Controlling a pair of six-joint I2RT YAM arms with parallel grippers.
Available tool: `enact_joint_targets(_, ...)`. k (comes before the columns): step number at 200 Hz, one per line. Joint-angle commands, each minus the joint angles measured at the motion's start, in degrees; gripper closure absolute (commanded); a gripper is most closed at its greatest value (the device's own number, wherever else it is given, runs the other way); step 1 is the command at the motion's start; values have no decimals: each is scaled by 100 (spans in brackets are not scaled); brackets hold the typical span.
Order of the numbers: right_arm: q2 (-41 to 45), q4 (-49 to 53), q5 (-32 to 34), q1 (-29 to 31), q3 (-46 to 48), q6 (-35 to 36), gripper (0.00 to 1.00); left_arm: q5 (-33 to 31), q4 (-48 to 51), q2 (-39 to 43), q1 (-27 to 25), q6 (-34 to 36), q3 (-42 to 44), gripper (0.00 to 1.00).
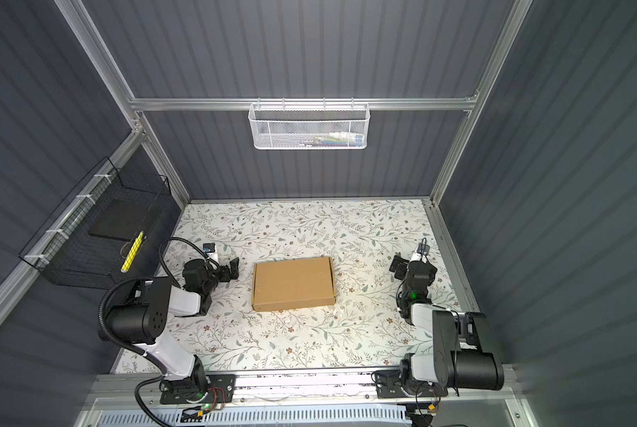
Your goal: Fold the paper box
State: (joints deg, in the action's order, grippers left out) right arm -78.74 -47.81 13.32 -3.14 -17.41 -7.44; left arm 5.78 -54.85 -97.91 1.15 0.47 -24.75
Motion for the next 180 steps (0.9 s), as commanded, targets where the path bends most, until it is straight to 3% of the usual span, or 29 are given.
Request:
enact_joint_targets(1,-49,-534,-202,-29,-46,29,1,-55,36,-35,-36,102,-109,0)
enact_joint_targets(19,-199,-586,-408,-33,-44,86,1,-62,36,-29,-36,100,-109,0)
enact_joint_targets(33,-538,-1332,-586,-16,96,216,1,-67,36,-35,-36,103,-109,0)
enact_joint_targets(49,-371,-857,-493,-12,7,140,1,-73,44,-32,-36,102,-109,0)
enact_joint_targets(64,-500,-1195,-473,-12,65,166,1,-77,45,-35,-44,102,-111,0)
enact_joint_targets(180,-458,-1099,-475,-4,53,170,1,-94,53,-31,-44,102,-117,0)
